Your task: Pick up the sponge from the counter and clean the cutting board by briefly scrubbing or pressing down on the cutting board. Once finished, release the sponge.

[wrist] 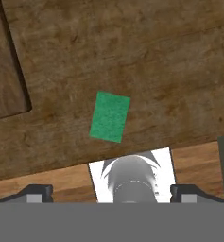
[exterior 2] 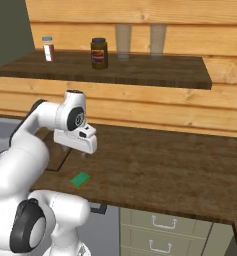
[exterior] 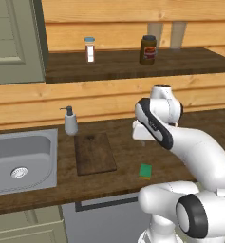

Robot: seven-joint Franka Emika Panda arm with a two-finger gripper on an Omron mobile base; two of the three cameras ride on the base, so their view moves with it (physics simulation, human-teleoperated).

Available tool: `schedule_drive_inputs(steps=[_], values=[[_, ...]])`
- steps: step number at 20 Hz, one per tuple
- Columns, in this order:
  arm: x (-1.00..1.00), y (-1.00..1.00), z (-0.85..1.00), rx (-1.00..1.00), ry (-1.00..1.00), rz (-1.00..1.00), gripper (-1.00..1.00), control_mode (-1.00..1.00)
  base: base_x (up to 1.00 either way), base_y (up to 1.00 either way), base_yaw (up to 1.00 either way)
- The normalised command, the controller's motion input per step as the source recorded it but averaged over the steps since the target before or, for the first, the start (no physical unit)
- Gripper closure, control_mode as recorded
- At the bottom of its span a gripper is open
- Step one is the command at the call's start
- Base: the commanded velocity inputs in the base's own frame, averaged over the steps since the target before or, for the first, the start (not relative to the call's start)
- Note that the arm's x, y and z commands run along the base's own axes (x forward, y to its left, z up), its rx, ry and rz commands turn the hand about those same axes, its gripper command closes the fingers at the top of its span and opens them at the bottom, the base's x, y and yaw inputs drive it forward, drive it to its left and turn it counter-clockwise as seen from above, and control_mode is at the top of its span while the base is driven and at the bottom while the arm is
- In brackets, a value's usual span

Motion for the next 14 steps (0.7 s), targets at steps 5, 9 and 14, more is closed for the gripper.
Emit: schedule_drive_inputs(steps=[5, 9, 14], values=[[-0.11, 0.0, -0.56, 0.0, 0.05, -0.02, -1.0, -1.0, 0.0, 0.0, 0.0], [-0.01, 0.0, -0.47, -0.02, 0.0, 0.0, -1.0, -1.0, 0.0, 0.0, 0.0], [0.0, 0.0, -0.35, 0.0, 0.0, 0.0, -1.0, -1.0, 0.0, 0.0, 0.0]])
